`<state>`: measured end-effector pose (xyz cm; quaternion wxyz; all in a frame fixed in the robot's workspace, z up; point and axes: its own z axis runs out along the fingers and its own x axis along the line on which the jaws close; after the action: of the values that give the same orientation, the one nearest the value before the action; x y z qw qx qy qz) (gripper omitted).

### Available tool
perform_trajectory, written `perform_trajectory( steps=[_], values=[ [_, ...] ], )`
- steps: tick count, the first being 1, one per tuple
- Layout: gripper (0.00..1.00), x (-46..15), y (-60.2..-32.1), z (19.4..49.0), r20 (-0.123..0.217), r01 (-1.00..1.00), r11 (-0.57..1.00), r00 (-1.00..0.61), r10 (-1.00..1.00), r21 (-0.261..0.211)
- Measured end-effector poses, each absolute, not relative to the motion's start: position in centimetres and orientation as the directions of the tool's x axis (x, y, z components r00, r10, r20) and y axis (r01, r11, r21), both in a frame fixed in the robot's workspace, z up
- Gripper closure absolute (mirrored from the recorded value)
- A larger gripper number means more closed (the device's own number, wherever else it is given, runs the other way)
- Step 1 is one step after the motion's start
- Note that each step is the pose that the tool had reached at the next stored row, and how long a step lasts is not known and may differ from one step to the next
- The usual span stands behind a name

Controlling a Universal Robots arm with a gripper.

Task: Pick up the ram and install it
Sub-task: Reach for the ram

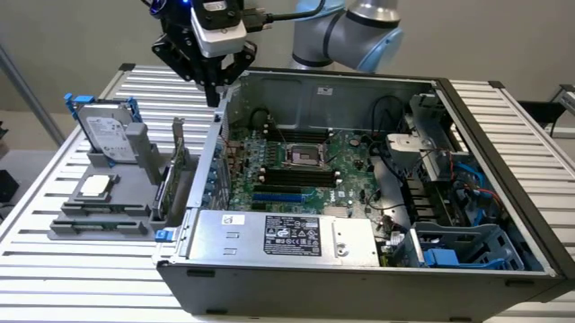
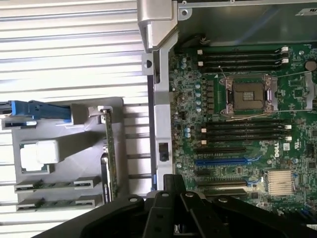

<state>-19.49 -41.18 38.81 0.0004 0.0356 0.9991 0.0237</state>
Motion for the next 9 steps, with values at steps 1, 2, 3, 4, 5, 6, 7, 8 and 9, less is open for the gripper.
perform_trajectory(
  steps=[1,2,3,4,5,6,7,8,9],
  values=[
    [0.89,-19.9,-41.2,38.8,0.003,0.071,0.996,-0.997,0.071,0.047],
    [0.89,-20.2,-41.3,38.7,0.005,0.071,0.996,-0.997,0.071,0.047],
    [0.89,-20.6,-41.4,38.7,0.008,0.071,0.996,-0.997,0.071,0.047],
    [0.89,-21.0,-41.4,38.6,0.01,0.072,0.996,-0.997,0.071,0.047],
    [0.89,-21.3,-41.5,38.6,0.013,0.072,0.996,-0.997,0.071,0.046],
    [0.89,-21.7,-41.5,38.6,0.015,0.072,0.996,-0.997,0.071,0.046],
    [0.89,-22.0,-41.6,38.5,0.018,0.072,0.996,-0.997,0.071,0.046],
    [0.89,-22.4,-41.6,38.5,0.021,0.072,0.996,-0.997,0.071,0.046],
    [0.89,-22.7,-41.7,38.4,0.024,0.072,0.996,-0.997,0.071,0.046]
  ],
)
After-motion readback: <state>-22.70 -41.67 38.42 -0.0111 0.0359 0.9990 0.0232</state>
